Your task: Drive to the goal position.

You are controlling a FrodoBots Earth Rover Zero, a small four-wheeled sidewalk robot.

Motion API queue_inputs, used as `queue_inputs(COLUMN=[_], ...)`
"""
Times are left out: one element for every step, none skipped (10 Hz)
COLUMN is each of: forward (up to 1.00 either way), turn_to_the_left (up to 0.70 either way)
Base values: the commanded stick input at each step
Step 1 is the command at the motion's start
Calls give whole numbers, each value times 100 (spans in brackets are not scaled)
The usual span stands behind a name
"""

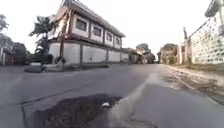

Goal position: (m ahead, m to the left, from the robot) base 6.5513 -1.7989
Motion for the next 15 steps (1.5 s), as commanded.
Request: queue_inputs(forward=[100,100,100,100,100,100,100,100,100,100,100,100,100,100,100], turn_to_the_left=[-40,-40,-40,-40,-40,-11,0,0,0,0,0,0,0,0,0])
